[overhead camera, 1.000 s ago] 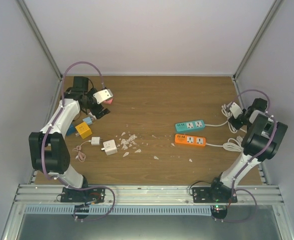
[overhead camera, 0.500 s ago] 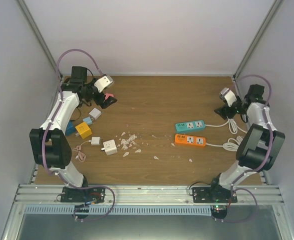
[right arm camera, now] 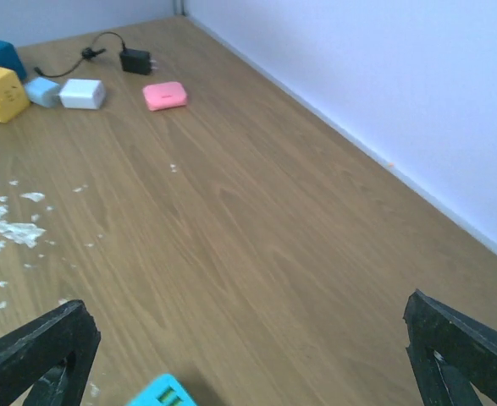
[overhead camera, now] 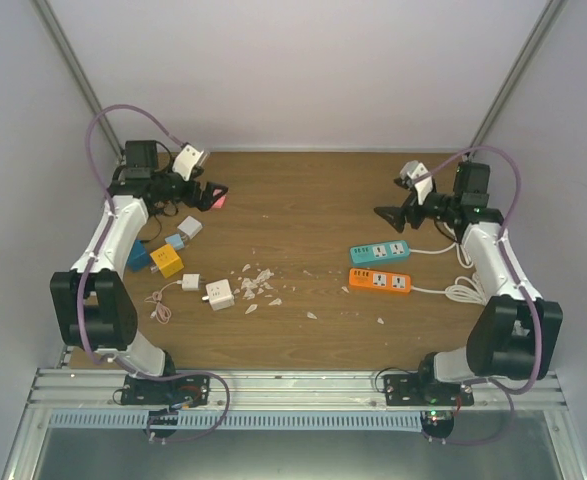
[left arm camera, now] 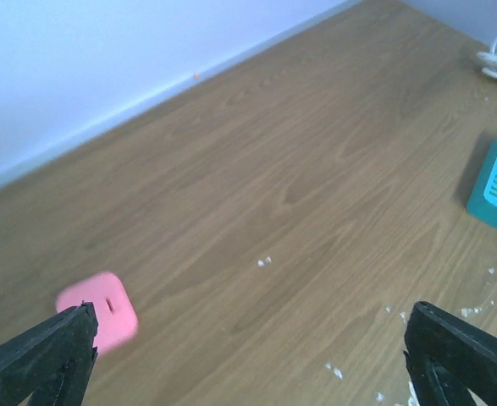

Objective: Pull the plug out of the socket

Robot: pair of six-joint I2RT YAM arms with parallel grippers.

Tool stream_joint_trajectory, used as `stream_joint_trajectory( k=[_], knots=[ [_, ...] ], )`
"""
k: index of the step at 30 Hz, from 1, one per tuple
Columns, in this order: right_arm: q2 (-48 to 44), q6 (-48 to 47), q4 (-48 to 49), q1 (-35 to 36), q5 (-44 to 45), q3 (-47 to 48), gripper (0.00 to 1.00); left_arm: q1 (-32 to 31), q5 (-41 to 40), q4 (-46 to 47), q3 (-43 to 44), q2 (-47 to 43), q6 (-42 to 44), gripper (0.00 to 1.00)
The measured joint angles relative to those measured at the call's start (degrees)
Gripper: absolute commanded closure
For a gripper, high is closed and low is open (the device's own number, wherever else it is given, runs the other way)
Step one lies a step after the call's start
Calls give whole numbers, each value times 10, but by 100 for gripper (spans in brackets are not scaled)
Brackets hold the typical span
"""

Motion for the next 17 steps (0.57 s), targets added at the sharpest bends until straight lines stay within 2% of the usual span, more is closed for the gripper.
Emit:
stream_joint_trajectory(
  k=[4,8,13,17],
  knots=[
    [-28,46,62,25,-8,-89,0,0,-22,32,-91,-32,-18,1],
    [-35,56,82,34,-1,-148,0,0,-46,57,-179,-52,-27,1],
    [-51,52,88,35,9,-174,0,0,-75,84,-269,-81,-35,1],
    [-62,51,99,35,12,-179,0,0,-85,104,-294,-97,-47,1]
  ],
)
